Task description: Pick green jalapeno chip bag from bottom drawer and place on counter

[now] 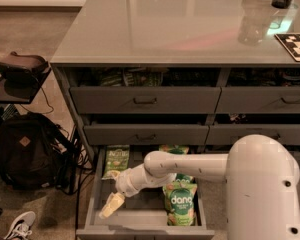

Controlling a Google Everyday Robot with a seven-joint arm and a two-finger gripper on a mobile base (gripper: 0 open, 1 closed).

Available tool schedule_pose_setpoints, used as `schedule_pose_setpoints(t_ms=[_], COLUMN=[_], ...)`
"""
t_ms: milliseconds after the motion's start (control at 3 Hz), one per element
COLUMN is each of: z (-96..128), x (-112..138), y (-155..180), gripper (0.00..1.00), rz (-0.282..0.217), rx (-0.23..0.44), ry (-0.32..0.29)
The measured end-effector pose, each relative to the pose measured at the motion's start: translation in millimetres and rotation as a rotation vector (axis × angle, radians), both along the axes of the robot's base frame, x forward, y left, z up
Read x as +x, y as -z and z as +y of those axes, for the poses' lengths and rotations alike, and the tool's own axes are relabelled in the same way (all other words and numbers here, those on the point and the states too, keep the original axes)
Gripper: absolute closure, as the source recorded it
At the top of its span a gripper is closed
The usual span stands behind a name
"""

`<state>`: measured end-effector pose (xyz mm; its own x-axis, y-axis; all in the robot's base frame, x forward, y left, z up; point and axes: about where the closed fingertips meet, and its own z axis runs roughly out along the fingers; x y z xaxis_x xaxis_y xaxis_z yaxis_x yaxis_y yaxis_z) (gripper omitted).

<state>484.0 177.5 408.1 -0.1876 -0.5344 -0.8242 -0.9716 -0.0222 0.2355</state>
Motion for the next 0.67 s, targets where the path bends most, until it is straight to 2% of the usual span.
schedule_pose_setpoints(t_ms=[333,667], z=[-6.7,-27.4], x=[22.1,42.4], y=[1.8,19.5], gripper=[0.00,0.00], rz=[-0.033,-0.001], rx=[0.063,0.164], ry=[0.077,0.178])
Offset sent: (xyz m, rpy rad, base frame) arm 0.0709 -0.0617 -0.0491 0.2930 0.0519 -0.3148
